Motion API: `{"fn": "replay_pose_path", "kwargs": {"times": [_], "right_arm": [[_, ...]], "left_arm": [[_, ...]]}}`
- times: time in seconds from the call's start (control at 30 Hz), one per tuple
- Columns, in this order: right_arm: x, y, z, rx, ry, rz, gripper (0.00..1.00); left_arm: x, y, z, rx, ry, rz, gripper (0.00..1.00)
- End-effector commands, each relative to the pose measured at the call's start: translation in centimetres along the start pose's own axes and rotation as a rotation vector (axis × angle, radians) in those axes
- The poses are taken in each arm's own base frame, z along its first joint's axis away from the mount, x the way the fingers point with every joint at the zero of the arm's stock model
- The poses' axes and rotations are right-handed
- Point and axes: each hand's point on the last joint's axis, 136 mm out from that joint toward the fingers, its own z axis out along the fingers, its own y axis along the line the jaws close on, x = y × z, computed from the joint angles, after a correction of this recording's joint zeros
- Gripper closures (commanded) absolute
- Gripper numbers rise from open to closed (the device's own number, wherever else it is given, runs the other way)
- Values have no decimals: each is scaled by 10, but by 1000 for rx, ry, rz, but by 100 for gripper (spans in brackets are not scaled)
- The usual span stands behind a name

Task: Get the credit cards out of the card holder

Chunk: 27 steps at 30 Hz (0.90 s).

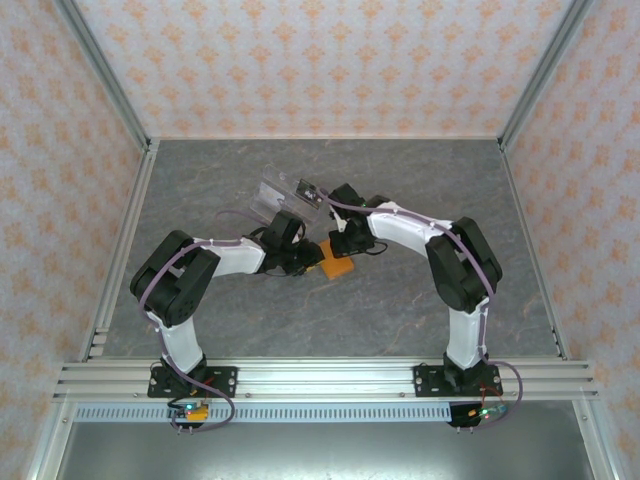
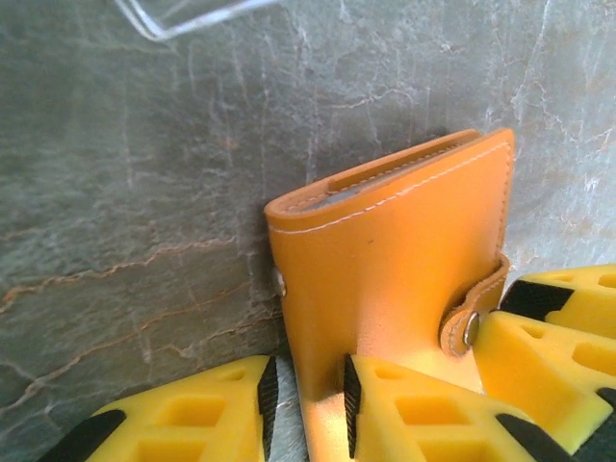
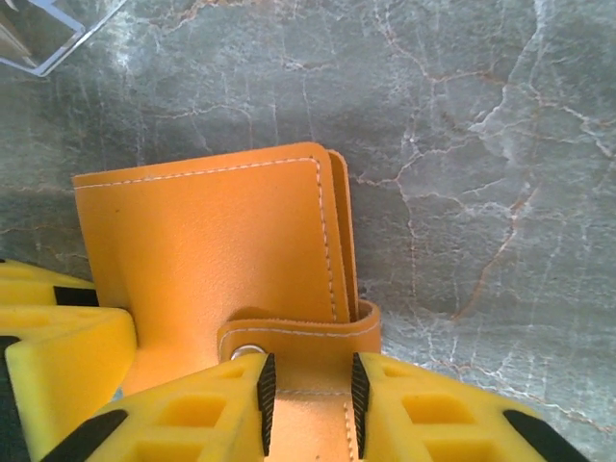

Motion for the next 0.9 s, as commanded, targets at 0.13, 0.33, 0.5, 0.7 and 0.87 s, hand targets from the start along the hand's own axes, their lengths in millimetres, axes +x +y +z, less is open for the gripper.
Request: {"fn": "replay_pose_path", "kwargs": {"times": [0.13,0.33,0.5,0.7,0.87], "right_arm": [[21,2,14,-141,105,109,79],[25,5,21,-250,134,194,80],[21,5,18,-310,125,238,80],[11,-4,5,-280,65,253,77],[-1,-7,-18,-247,-23,231,66]], "left_arm": [[11,10,4,14,51,-5,67],[12,-3,9,114,64,-3,66],[12,-21,4,206,61,21,68],[8,-26,-8,215,31,40,80],[8,-27,-16,200,16,58,88]]}}
